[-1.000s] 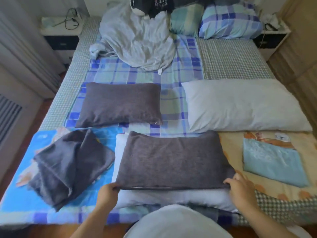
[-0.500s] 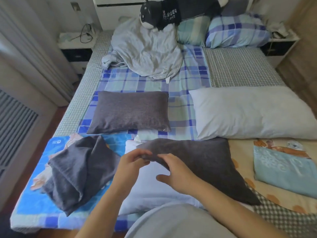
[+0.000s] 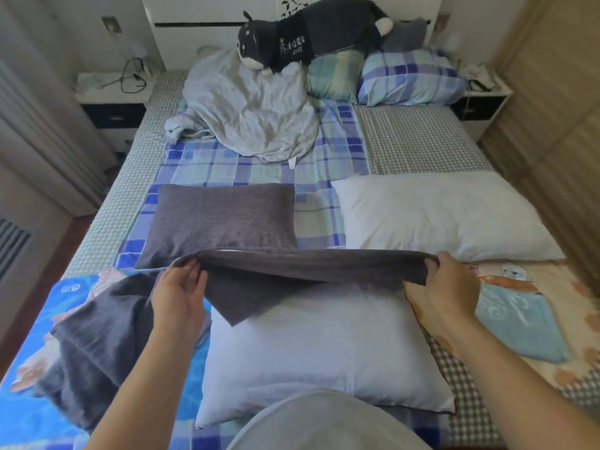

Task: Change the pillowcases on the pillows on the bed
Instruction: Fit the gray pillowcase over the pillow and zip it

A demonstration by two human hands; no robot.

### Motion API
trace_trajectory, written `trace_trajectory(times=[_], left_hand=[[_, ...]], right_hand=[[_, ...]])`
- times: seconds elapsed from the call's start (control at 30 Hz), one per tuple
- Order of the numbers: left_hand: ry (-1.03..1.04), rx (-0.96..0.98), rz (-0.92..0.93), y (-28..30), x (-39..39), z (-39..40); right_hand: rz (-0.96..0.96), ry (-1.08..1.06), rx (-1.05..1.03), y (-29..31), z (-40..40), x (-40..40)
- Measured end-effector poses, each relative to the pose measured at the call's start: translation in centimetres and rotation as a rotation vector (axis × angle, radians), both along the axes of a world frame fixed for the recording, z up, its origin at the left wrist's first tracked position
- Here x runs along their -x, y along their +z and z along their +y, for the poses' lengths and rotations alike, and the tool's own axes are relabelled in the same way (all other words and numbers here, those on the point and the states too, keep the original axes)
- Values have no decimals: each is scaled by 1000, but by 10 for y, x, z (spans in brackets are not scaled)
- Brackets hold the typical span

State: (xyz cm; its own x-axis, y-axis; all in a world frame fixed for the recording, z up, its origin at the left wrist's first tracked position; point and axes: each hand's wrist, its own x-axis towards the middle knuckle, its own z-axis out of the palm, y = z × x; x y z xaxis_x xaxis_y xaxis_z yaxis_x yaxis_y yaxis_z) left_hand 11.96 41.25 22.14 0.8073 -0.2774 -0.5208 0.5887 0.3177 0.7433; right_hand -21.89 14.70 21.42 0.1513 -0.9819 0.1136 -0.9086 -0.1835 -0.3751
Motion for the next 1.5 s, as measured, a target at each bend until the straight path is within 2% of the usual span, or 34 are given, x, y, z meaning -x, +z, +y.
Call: trace_trajectory(times=[0.07,0.13,0.17,0.23,0.3,0.33,0.43,0.5,0.57,0.63,0.7,0.8,0.93,1.0,1.13,1.27,1.33,1.5], left_hand=[[-28,-31,-100,5,-12,-6],[-120,-265,-259,12,-19,-9],[-149,-369,-280,14,-18,-9],[-359,-637,-433,16,-9,-12],[-637,-851,-570,20,15,-24],[-721,-871,-639,26,36,-33],[-816,-539,-691,53,105,-55],[-835,-396,-673,67,136,-63],[-780,-412,-804,75,153,-60],[-626,-486,-1021,85,158,-53],[-577,-483,-1098,92,162,-46],[-697,-457,-958,93,171,-46],[-648,-499,-804,92,172,-50],[-667,-448,-718,91,170,-49],[-700,-281,-546,94,173,-42],[-708,-261,-450,93,168,-38],[-726,-317,-474,89,163,-37],[-712,-692,-684,54,130,-48]], right_hand=[[-197,86,-16,39,-5,-11],[-333,216,-24,79,0,-20],[-391,284,-79,95,4,-24],[-547,433,-394,117,19,-26],[-616,564,-732,119,37,-30],[-628,597,-807,112,45,-33],[-743,558,-807,95,66,-46],[-780,519,-802,92,78,-51],[-799,483,-814,91,83,-52],[-836,430,-809,93,87,-52],[-869,366,-750,96,89,-52],[-918,334,-678,103,99,-56],[-984,331,-616,105,125,-66],[-1007,326,-581,105,133,-68],[-970,347,-570,107,139,-67],[-910,389,-540,107,144,-64],[-881,431,-497,108,148,-62],[-978,321,-244,121,134,-53]])
